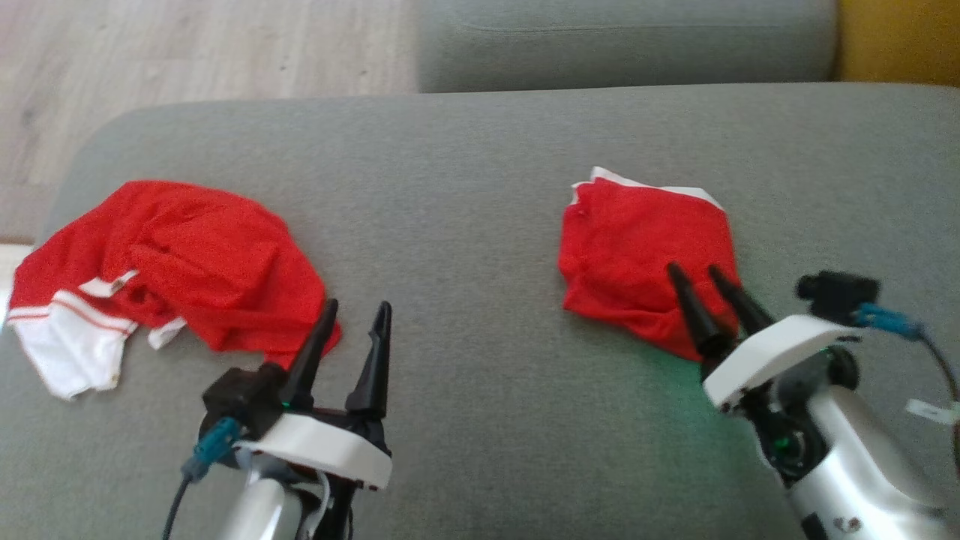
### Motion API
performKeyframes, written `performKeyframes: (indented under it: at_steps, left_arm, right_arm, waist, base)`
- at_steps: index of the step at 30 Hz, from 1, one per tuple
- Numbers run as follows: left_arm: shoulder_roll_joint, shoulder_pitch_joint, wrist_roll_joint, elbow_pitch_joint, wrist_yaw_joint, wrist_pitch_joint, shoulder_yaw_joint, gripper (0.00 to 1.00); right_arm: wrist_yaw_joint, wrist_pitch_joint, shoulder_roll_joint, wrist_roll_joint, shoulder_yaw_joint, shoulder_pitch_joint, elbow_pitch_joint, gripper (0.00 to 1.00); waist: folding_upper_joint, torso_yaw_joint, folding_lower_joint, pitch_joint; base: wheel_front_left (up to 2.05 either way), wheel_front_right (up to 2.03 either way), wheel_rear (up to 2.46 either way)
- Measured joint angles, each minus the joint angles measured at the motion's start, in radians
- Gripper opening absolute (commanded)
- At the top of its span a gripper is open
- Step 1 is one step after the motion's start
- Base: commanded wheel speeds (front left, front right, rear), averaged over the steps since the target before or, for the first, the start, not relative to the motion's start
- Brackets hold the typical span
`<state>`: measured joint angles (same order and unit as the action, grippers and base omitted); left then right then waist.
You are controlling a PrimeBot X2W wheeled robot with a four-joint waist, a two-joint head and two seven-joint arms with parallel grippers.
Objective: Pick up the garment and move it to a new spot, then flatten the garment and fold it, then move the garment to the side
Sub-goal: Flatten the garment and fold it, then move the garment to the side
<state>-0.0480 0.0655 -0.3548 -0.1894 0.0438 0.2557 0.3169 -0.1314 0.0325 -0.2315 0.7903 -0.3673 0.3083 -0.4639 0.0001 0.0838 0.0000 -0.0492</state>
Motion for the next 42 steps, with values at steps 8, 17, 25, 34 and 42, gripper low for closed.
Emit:
performKeyframes:
  at_steps: [8, 17, 25, 34, 42]
  left_arm:
    - [0.000, 0.002, 0.011, 0.055, -0.007, 0.000, -0.052, 1.00]
    - [0.001, 0.003, 0.019, 0.093, -0.008, 0.000, -0.092, 1.00]
    - [0.001, -0.002, 0.053, 0.113, -0.008, 0.000, -0.098, 1.00]
    - [0.000, -0.004, 0.053, 0.113, 0.001, 0.000, -0.087, 1.00]
    - [0.000, 0.010, 0.054, 0.110, 0.002, 0.000, -0.062, 1.00]
  right_arm:
    - [0.000, -0.060, -0.004, -0.100, 0.120, -0.099, 0.110, 1.00]
    - [0.000, -0.187, 0.056, -0.354, 0.277, -0.123, 0.149, 1.00]
    - [0.000, -0.263, 0.144, -0.511, 0.373, -0.190, 0.159, 1.00]
    - [0.000, -0.271, 0.162, -0.547, 0.392, -0.190, 0.160, 1.00]
    - [0.000, -0.189, 0.166, -0.563, 0.392, -0.119, 0.100, 1.00]
  waist:
    - [0.0000, -0.078, 0.0000, -0.001]
    - [0.0000, -0.151, 0.0000, -0.010]
    - [0.0000, -0.168, 0.0000, -0.017]
    - [0.0000, -0.155, 0.0000, -0.033]
    - [0.0000, -0.116, 0.0000, -0.085]
  base:
    - [0.00, 0.00, 0.00]
    - [0.00, 0.00, 0.00]
    - [0.00, 0.00, 0.00]
    - [0.00, 0.00, 0.00]
    - [0.00, 0.00, 0.00]
